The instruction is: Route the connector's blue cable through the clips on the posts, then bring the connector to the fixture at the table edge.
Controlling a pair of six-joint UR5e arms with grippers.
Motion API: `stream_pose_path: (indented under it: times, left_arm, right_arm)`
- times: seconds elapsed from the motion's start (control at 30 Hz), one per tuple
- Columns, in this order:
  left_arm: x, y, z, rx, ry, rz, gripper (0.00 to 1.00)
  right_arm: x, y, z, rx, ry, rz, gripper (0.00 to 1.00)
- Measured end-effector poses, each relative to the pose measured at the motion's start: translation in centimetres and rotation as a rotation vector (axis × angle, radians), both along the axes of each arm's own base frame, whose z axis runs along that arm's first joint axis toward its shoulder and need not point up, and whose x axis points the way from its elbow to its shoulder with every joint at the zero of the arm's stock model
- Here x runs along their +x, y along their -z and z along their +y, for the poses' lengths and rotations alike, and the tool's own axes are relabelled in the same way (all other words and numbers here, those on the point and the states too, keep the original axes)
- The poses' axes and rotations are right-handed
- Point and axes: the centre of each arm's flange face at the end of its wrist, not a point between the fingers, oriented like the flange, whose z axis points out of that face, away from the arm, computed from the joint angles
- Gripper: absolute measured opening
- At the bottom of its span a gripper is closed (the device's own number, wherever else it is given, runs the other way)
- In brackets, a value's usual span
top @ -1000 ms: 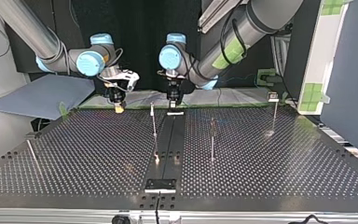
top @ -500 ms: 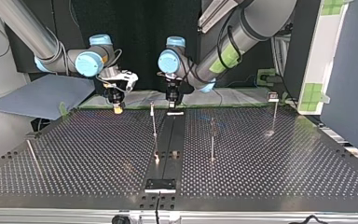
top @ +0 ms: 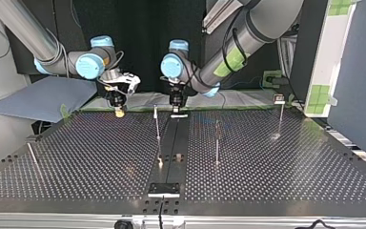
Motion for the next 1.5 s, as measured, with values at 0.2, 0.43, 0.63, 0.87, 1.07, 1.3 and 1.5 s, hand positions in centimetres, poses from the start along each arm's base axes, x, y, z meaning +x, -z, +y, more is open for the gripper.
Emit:
stream_pose_path:
  times: [0.2, 0.43, 0.63, 0.87, 1.07, 1.3, 1.5]
  left_arm:
    - [0.7, -0.9, -0.5, 0.004, 0.005, -0.013, 0.00]
    - [1.2, -1.4, -0.6, 0.010, 0.004, -0.012, 0.00]
    - [2.0, -1.5, 0.0, 0.010, 0.003, -0.009, 0.00]
    - [2.8, -1.8, 0.5, 0.015, 0.005, 0.004, 0.00]
    - [2.7, -1.7, 0.5, 0.029, 0.021, 0.021, 0.36]
    - [1.9, -1.8, 0.1, 0.089, 0.029, 0.033, 0.40]
    - [1.8, -2.0, -0.3, 0.104, 0.051, 0.034, 0.49]
  right_arm:
    - [-0.3, 0.0, -0.2, 0.000, 0.007, 0.000, 0.00]
    - [-0.6, 0.0, -0.6, -0.005, 0.016, -0.002, 0.00]
    - [-0.7, -0.1, -0.7, -0.009, 0.019, -0.001, 0.00]
    - [-0.7, -0.1, -0.7, -0.011, 0.019, -0.001, 0.00]
    - [-0.9, -0.1, -0.9, -0.011, 0.023, -0.001, 0.00]
    - [-0.8, -0.1, -0.9, -0.010, 0.017, -0.002, 0.00]
    - [-0.7, -0.1, -0.8, -0.009, 0.015, -0.001, 0.00]
